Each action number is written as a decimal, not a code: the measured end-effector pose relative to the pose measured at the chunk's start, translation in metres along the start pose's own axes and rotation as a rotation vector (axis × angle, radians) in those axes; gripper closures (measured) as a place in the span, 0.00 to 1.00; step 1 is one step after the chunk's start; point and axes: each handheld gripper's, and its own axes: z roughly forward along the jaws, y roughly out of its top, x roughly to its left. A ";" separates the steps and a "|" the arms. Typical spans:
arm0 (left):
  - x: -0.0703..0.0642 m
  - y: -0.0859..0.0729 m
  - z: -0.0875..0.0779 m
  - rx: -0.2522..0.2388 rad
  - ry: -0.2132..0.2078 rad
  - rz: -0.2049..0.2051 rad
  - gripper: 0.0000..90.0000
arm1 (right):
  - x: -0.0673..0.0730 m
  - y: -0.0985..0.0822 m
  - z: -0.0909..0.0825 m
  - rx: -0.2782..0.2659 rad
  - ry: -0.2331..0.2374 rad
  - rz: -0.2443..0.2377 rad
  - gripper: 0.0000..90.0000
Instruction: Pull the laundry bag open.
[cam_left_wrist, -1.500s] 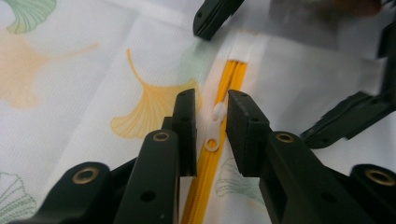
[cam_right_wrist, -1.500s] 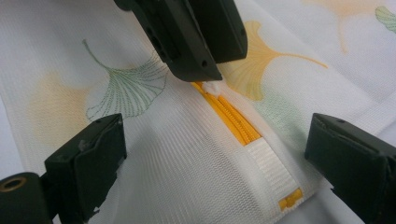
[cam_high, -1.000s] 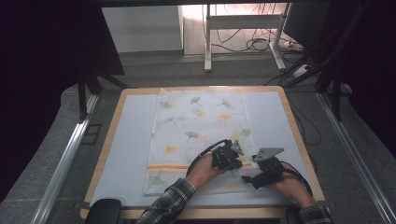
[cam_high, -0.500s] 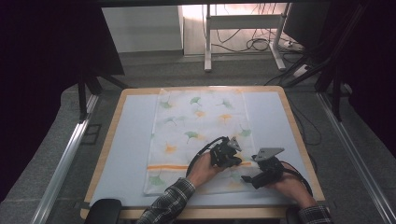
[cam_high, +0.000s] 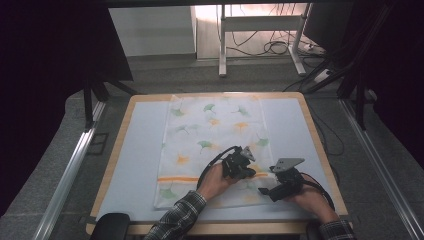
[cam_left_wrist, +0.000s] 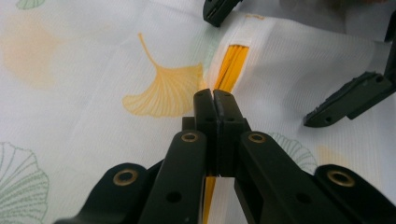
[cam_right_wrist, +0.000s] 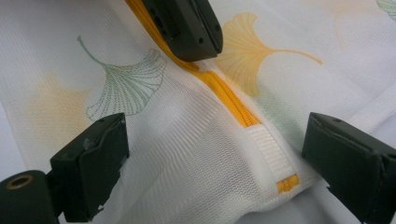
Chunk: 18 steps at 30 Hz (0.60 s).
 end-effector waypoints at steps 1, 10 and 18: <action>0.000 0.000 0.000 0.000 0.000 0.000 1.00 | 0.000 0.000 0.000 0.000 0.000 0.000 0.08; -0.001 -0.006 -0.006 0.009 0.014 0.004 1.00 | 0.000 0.000 0.000 0.002 -0.005 0.000 0.08; -0.001 -0.013 -0.012 0.016 0.025 -0.005 1.00 | 0.001 0.000 0.000 0.001 -0.006 0.002 0.08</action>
